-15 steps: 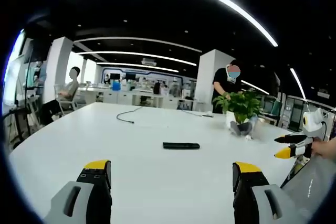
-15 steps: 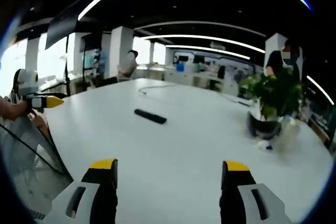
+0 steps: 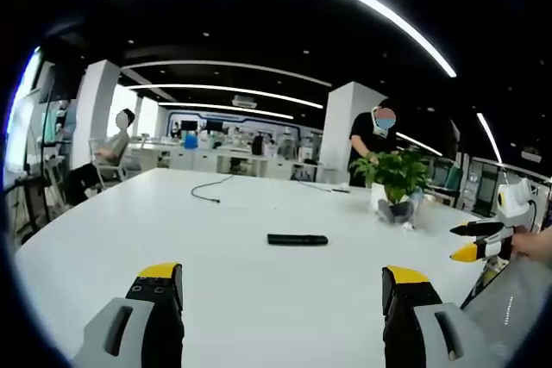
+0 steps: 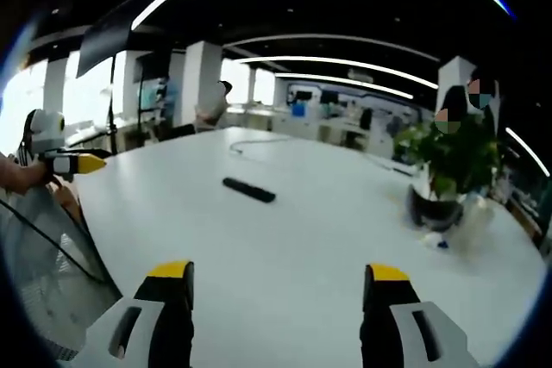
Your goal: Press the specified remote control buttons in sequence, fully releasing each button before pressing the next.
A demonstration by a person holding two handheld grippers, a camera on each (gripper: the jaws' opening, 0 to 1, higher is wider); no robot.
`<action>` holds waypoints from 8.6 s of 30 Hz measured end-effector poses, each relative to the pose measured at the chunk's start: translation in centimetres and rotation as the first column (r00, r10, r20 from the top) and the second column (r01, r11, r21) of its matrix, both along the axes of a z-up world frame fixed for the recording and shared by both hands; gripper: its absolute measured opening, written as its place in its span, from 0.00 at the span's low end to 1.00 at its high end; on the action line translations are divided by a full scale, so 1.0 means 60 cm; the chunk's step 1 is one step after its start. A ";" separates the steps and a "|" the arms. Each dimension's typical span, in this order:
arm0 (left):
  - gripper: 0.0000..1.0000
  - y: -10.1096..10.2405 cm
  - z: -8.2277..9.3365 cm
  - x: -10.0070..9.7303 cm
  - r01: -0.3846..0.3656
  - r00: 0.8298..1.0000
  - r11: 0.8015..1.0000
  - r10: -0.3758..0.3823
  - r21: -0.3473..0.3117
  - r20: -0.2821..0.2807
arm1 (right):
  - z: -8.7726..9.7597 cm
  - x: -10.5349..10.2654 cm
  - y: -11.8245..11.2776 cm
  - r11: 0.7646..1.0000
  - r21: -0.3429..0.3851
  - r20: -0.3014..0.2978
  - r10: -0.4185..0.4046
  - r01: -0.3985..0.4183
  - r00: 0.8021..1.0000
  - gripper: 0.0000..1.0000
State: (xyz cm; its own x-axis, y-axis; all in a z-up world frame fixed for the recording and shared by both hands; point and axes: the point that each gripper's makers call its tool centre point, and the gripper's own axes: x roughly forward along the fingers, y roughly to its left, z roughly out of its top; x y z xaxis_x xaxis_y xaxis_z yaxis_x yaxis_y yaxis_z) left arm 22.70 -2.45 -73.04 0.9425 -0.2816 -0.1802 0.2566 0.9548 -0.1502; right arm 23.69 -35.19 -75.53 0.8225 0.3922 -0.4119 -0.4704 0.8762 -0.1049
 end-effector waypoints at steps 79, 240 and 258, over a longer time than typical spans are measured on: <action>0.98 -0.019 0.036 0.006 0.074 0.992 0.997 -0.074 0.003 0.105 | 0.022 0.010 -0.019 0.991 0.080 0.030 -0.111 0.108 0.993 0.79; 0.99 -0.183 -0.098 0.253 0.621 0.759 0.750 -0.502 0.228 -0.414 | -0.019 0.001 -0.019 0.997 0.070 -0.092 -0.038 0.045 0.995 0.65; 0.96 -0.209 -0.101 0.292 0.715 0.694 0.609 -0.559 0.343 -0.454 | -0.020 0.001 -0.022 0.996 0.075 -0.098 -0.045 0.053 0.994 0.63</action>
